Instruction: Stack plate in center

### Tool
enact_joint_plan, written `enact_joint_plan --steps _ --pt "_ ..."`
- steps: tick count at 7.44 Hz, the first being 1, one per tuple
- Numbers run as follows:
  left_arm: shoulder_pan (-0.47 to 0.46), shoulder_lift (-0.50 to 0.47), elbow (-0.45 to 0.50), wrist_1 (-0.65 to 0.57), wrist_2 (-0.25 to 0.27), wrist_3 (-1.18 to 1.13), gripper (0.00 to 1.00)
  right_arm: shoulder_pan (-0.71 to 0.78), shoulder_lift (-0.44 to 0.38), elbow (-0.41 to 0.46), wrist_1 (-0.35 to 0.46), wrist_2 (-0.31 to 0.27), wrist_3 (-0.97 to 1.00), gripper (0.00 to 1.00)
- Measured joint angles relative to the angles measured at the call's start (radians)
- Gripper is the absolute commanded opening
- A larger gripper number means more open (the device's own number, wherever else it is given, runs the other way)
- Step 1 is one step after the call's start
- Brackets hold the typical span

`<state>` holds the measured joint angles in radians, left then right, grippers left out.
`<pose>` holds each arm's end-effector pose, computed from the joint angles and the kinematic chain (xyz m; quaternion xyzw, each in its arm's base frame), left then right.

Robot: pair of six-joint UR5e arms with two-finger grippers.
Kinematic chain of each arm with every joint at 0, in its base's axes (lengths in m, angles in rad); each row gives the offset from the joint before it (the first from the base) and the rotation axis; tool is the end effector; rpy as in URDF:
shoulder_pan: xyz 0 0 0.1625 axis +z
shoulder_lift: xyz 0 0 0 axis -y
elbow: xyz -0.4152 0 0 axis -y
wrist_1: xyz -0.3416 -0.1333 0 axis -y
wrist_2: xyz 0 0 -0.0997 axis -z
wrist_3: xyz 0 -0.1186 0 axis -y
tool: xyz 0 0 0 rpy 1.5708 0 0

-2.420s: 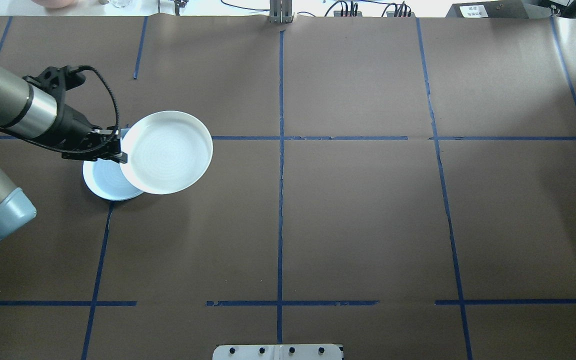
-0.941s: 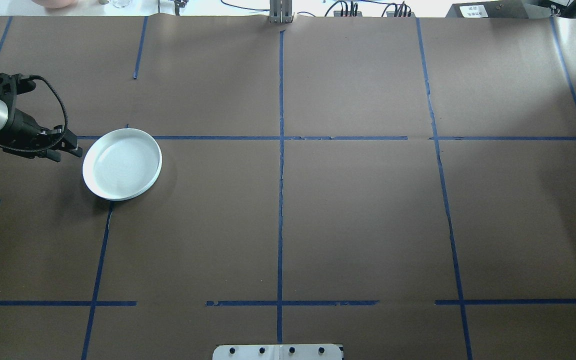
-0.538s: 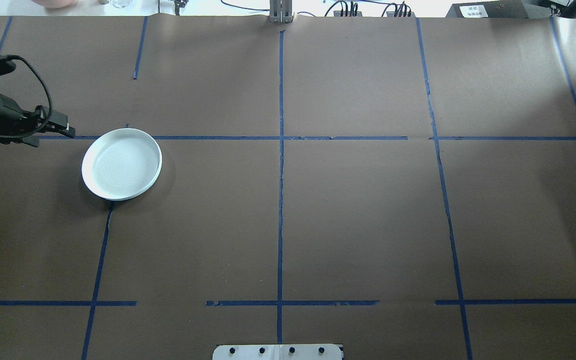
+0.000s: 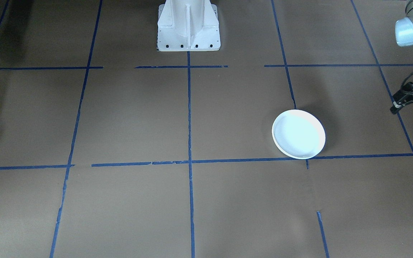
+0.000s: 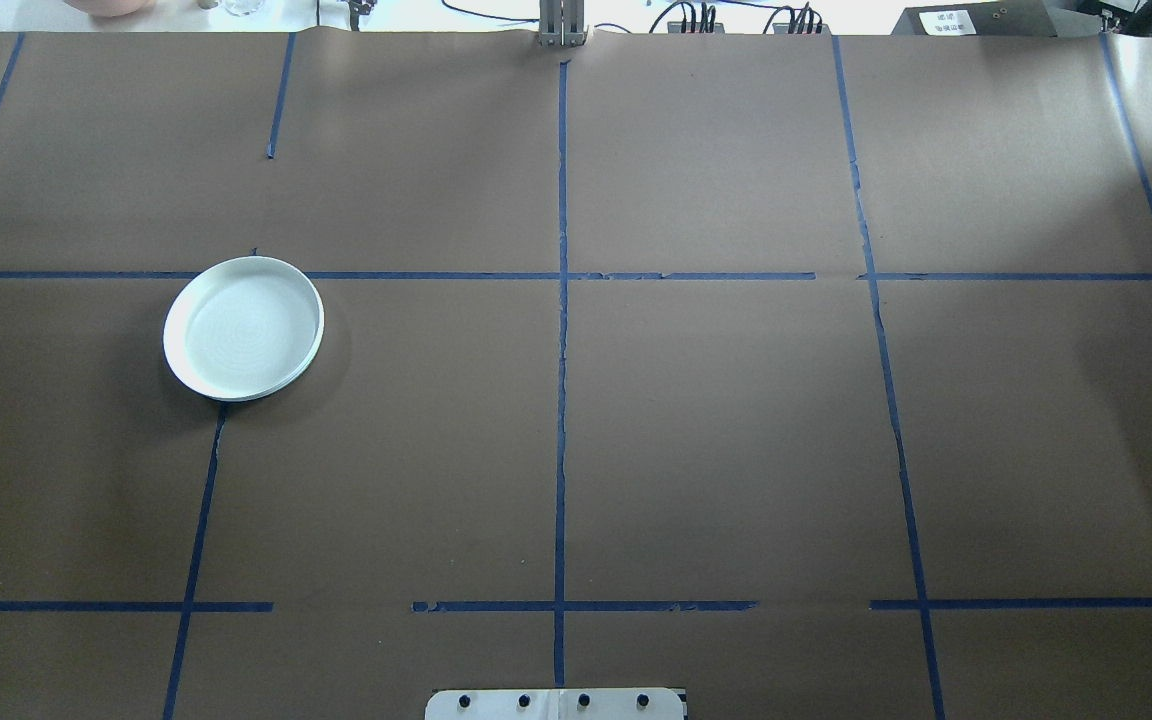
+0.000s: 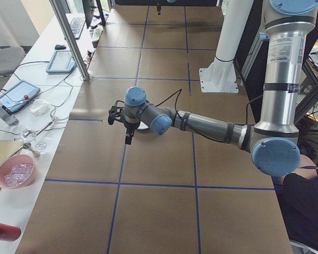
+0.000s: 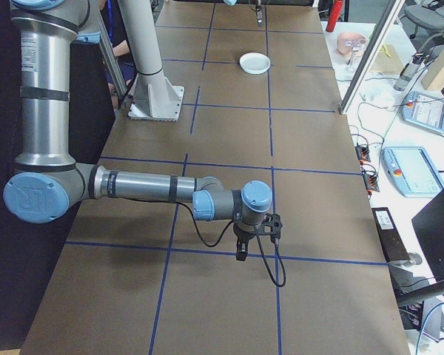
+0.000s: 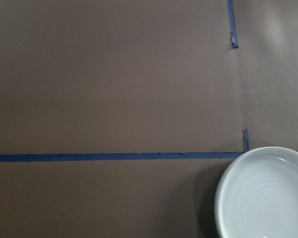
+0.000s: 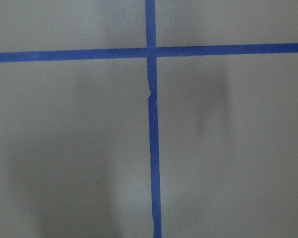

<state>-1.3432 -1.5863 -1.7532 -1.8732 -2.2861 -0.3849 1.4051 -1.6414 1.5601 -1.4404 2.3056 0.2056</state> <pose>0.0524 -0.4722 0.5412 0.1188 0.3933 0.0151 0.9116 -0.0154 -0.4183 0.6874 -0.0438 -0.3571 0.0098 0.9330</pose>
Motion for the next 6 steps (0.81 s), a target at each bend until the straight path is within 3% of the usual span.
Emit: enact_joint_plan --steps 1,3,5,6 --pt "-0.085 0.002 0.010 0.105 0.001 0.169 1.00 0.000 0.000 0.000 0.000 0.000 0.000 1.00" --pt "-0.217 0.009 0.085 0.190 0.001 0.326 1.00 0.000 0.000 0.000 0.000 0.000 0.000 1.00" --pt "-0.266 0.018 0.168 0.207 -0.017 0.398 1.00 0.000 0.000 0.000 0.000 0.000 0.000 1.00" --pt "-0.272 0.024 0.186 0.210 -0.056 0.409 1.00 0.000 0.000 0.000 0.000 0.000 0.000 1.00"
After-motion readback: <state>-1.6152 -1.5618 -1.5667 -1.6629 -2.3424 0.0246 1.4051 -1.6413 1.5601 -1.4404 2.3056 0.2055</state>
